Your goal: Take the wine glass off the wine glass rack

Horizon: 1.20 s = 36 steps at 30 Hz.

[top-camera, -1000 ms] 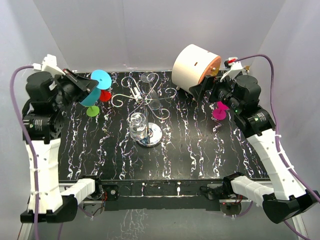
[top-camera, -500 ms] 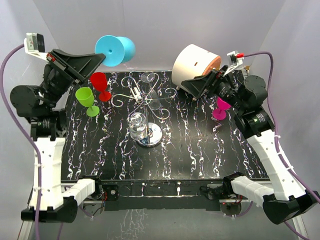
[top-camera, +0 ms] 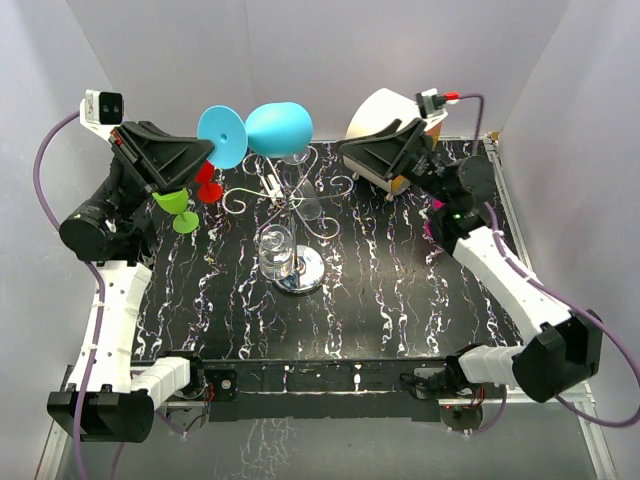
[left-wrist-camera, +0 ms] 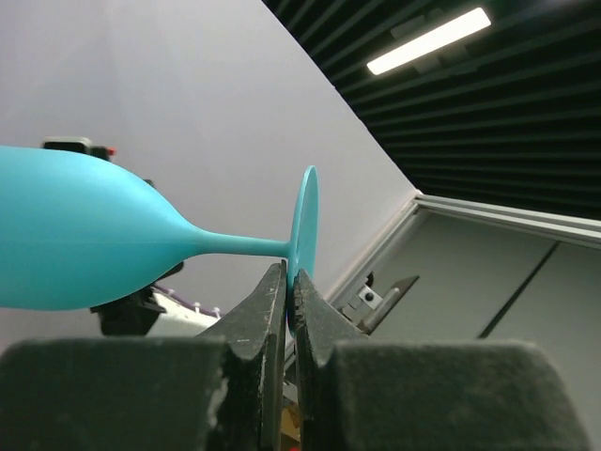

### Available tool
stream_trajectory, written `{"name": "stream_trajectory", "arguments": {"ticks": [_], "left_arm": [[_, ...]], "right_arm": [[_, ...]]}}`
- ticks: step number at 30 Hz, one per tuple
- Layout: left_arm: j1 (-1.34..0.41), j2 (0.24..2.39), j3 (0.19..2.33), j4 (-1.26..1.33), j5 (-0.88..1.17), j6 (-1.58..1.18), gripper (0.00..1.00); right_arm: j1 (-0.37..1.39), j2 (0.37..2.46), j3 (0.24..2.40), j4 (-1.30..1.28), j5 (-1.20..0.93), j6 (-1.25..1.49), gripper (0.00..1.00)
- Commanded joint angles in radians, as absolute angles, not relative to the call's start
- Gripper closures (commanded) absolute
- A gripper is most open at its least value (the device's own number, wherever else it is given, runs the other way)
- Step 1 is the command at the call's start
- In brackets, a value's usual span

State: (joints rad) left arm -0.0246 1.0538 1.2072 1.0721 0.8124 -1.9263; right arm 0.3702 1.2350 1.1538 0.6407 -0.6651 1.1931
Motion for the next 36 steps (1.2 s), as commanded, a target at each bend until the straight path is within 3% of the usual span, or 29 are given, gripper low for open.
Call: {"name": "stream_trajectory", "arguments": {"ticks": [1,9,19,23,26,32,36], "left_arm": [[-0.038,1.025,1.172,1.302,0.795,-2.051,1.0],[-0.053,1.008,1.13,1.311,0.792,-2.065,1.0],[-0.055,0.999,1.079,1.295,0.786,-2.069,1.0],[-0.053,0.997,1.06,1.275,0.781,-2.062,1.0],[-0.054,0.991,1.041,1.245,0.779,-2.041,0.98],[-0.054,0.965,1.004,1.161,0.782,-1.987,0.59],[-0.053,0.942,0.997,1.07,0.803,-1.918,0.32]], "right_arm": [[0.459,1.292,1.218,0.903,-0.665,1.319,0.02],[0.58,1.405,1.305,1.011,-0.634,1.366,0.05],[0.625,1.386,1.278,1.13,-0.592,1.423,0.51],[0.626,1.357,1.247,1.164,-0.555,1.442,0.78],[0.626,1.339,1.229,1.182,-0.534,1.454,0.89],[0.626,1.295,1.193,1.191,-0.503,1.432,1.0],[0.626,1.248,1.177,1.105,-0.492,1.328,1.0]]}}
